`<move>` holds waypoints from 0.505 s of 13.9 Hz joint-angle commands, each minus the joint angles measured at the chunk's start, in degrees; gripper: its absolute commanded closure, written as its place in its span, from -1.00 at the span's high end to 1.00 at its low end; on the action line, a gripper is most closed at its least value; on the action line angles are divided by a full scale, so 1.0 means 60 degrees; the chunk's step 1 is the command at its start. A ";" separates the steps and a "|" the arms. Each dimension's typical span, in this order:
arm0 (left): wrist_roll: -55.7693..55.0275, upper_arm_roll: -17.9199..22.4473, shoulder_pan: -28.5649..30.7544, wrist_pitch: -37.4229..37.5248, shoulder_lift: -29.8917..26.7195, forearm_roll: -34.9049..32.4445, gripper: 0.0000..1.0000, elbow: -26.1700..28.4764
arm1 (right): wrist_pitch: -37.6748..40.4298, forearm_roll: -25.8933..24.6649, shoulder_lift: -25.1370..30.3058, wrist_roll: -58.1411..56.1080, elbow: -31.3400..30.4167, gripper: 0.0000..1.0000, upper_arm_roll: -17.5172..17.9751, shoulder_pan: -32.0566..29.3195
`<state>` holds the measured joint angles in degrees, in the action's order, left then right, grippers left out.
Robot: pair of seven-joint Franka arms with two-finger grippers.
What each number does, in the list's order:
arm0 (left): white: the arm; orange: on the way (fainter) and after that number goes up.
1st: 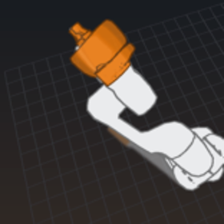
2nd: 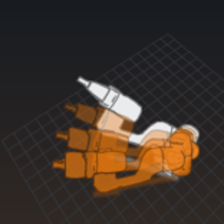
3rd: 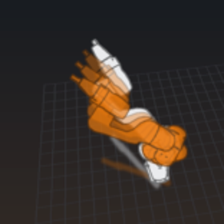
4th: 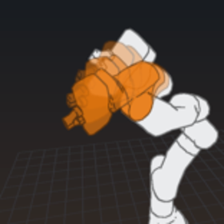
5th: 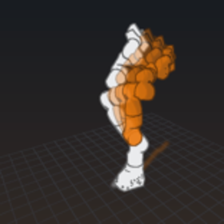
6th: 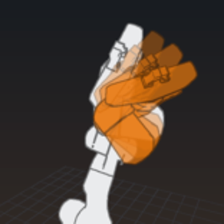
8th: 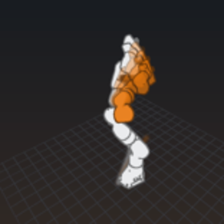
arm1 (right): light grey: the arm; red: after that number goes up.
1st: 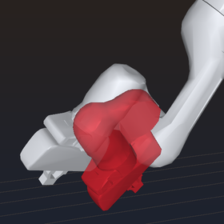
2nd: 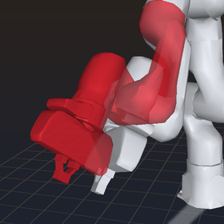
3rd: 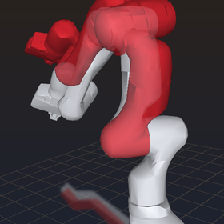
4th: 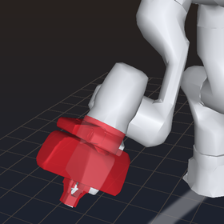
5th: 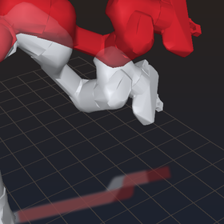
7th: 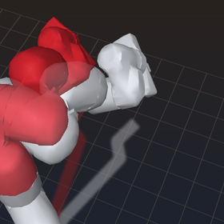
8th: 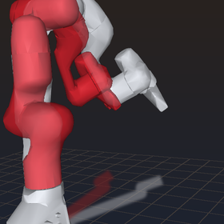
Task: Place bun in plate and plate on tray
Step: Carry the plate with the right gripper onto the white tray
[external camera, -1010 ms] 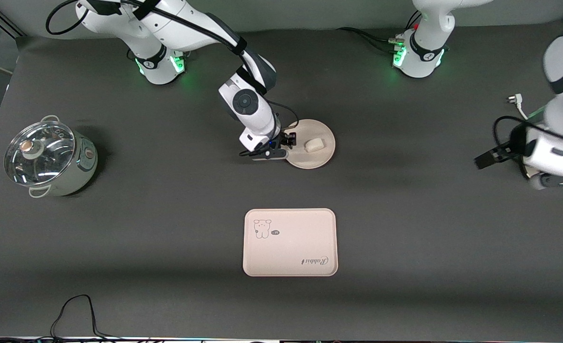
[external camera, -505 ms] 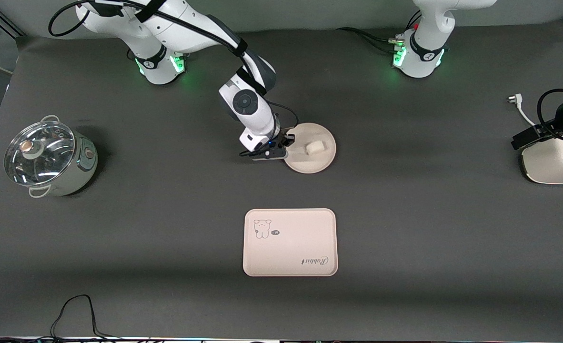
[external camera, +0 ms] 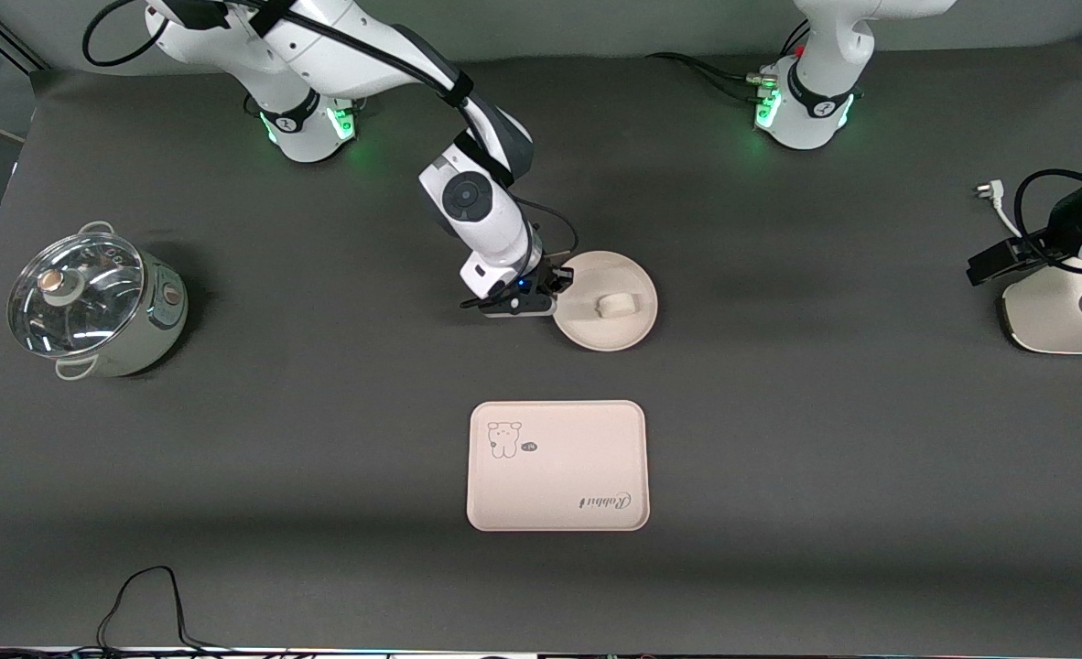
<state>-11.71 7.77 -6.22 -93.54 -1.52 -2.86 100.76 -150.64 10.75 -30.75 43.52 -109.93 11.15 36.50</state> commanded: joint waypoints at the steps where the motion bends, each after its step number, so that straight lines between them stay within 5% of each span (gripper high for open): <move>1: 0.0004 0.0068 -0.0224 0.0356 -0.0128 -0.0081 1.00 -0.0036 | 0.1299 -0.0137 0.0393 0.0218 0.0959 -1.00 0.0002 -0.0486; 7: -0.0026 0.0068 -0.0151 0.0576 -0.0113 -0.0095 1.00 -0.0035 | 0.3308 -0.0050 0.0101 -0.1391 0.3932 -1.00 -0.0247 -0.1818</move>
<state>-11.72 7.92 -6.76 -91.52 -1.52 -2.90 100.72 -134.46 10.56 -28.04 38.78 -93.23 9.79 28.06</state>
